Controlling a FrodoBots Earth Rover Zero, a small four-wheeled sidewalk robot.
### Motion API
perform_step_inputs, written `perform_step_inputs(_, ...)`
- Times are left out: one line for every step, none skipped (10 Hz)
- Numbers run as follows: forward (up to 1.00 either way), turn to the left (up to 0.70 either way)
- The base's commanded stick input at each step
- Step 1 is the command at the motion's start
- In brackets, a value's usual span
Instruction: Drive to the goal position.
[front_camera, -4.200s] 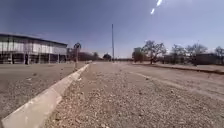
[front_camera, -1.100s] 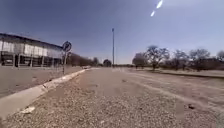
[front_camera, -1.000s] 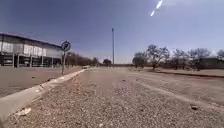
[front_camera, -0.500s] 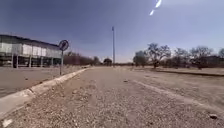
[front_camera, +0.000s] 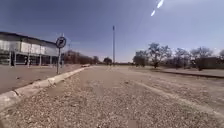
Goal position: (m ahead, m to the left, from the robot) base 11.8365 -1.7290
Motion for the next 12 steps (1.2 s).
perform_step_inputs(0.70,0.00)
perform_step_inputs(0.70,0.00)
perform_step_inputs(0.70,0.00)
perform_step_inputs(0.70,0.00)
perform_step_inputs(0.70,0.00)
perform_step_inputs(0.70,0.00)
perform_step_inputs(0.70,0.00)
perform_step_inputs(0.70,0.00)
perform_step_inputs(0.70,0.00)
perform_step_inputs(0.70,0.00)
perform_step_inputs(0.70,0.00)
perform_step_inputs(0.70,0.00)
